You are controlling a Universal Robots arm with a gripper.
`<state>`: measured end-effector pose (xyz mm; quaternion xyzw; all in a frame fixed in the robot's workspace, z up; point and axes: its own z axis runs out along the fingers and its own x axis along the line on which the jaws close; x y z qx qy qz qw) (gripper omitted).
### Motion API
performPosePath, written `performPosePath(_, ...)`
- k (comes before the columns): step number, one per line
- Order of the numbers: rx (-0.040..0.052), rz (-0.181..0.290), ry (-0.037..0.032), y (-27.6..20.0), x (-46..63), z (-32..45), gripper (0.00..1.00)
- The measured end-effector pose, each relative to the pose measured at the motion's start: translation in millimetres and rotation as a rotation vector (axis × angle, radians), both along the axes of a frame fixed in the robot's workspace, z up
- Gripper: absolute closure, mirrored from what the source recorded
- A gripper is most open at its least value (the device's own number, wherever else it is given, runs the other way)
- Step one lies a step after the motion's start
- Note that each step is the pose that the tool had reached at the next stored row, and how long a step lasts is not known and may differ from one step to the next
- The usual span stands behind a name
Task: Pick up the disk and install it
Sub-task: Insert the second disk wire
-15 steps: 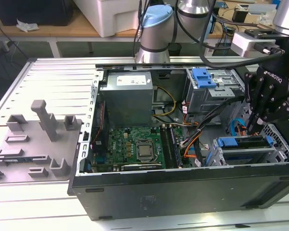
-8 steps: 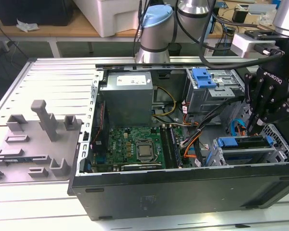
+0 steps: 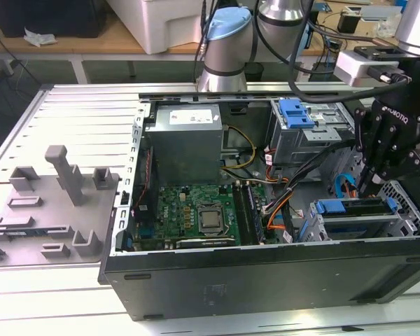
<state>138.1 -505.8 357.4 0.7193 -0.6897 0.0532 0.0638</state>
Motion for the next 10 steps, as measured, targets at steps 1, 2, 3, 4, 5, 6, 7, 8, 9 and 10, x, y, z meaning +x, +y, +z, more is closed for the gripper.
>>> performPosePath(1, 0.0003, 0.000, 0.0000, 0.0, 0.0, -0.2, 0.84)
performPosePath(2, 0.0012, 0.000, 0.0000, 0.0, 0.0, -0.3, 0.84)
performPosePath(3, 0.0019, 0.000, 0.0000, -0.1, 0.0, -0.4, 0.84)
performPosePath(4, 0.0030, 0.000, 0.0000, -0.2, 0.0, -0.4, 0.84)
performPosePath(5, 0.0056, 0.000, 0.0000, -0.3, 0.0, -0.3, 0.84)
performPosePath(6, 0.0067, 0.000, 0.0000, -0.4, 0.0, -0.3, 0.84)
performPosePath(7, 0.0090, 0.000, 0.0000, -0.8, 0.0, -0.4, 0.84)
performPosePath(8, 0.0107, 0.000, 0.0000, -1.3, 0.0, -0.3, 0.84)
performPosePath(9, 0.0122, 0.000, 0.0000, -1.9, 0.0, -0.3, 0.84)
performPosePath(10, 0.0148, 0.000, 0.0000, -2.8, 0.0, -0.3, 0.84)
